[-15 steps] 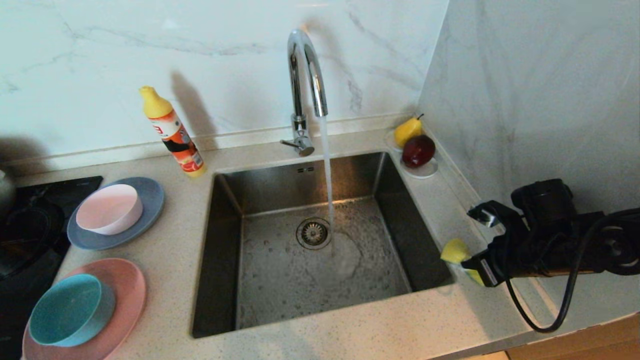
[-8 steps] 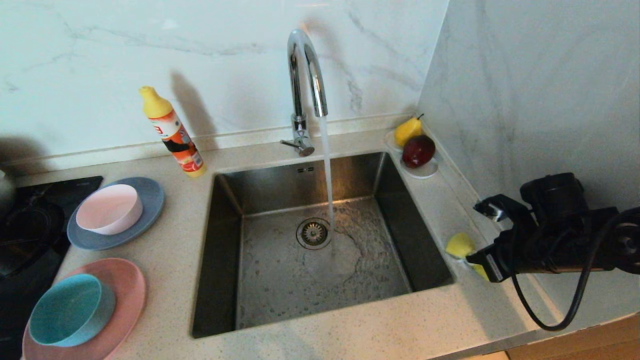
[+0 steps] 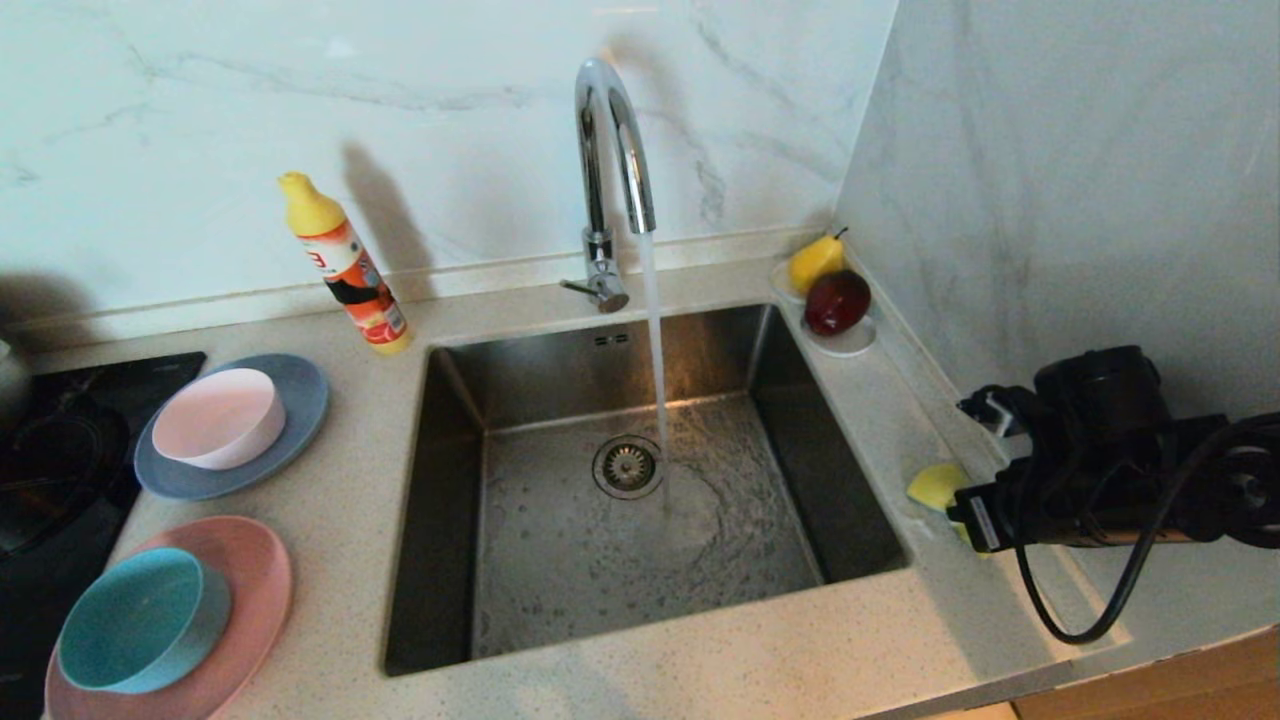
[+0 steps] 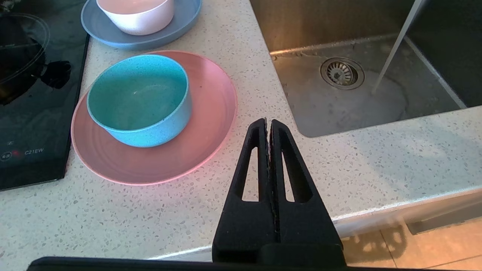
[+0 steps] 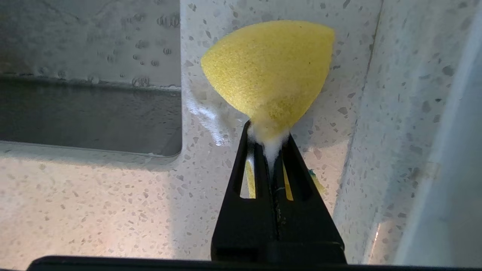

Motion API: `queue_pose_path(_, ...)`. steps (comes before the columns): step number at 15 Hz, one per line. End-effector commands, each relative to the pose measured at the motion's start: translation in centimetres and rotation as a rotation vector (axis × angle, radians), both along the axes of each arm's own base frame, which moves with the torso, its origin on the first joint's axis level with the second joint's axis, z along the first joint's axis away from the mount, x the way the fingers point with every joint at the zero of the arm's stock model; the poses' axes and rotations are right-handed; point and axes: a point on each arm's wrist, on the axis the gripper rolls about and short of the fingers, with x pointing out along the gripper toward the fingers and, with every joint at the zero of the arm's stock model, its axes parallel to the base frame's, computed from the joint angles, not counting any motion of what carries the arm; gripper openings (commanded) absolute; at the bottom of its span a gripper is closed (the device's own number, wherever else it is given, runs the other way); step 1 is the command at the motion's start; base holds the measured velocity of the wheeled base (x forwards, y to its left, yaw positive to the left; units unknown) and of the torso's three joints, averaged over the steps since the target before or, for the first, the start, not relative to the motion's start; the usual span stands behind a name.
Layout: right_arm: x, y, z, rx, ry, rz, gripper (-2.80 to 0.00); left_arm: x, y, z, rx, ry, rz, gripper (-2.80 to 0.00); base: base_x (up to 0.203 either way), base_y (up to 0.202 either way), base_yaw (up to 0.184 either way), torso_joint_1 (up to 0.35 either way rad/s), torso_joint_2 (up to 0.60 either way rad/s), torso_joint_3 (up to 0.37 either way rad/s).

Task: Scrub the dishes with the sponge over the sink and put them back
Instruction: Pick up a bowl and the sponge

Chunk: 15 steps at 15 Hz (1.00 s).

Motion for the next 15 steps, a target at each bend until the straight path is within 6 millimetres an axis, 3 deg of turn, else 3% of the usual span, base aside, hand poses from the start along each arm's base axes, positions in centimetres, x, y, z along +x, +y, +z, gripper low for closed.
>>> queue_pose_path(1, 0.28, 0.18, -0.64, -0.002, 0.02, -0.002, -2.8, 0.15, 0.0, -0.5, 0.001, 0.019, 0.0, -2.8, 0.0, 0.0, 0.0, 0.0, 0.0, 0.0)
queue_pose_path(9, 0.48, 0.21, -0.67, 0.014, 0.013, -0.018, -2.8, 0.15, 0.0, -0.5, 0.001, 0.019, 0.0, -2.8, 0.0, 0.0, 0.0, 0.0, 0.0, 0.0)
queue_pose_path(10, 0.42, 0.24, -0.47, 0.015, 0.006, -0.016, 0.0, 0.15, 0.0, -0.5, 0.001, 0.019, 0.0, -2.8, 0.0, 0.0, 0.0, 0.0, 0.0, 0.0)
queue_pose_path(15, 0.36, 0.28, -0.21, 0.017, -0.002, -0.016, 0.0, 0.15, 0.0, -0.5, 0.001, 0.019, 0.0, -2.8, 0.0, 0.0, 0.0, 0.0, 0.0, 0.0)
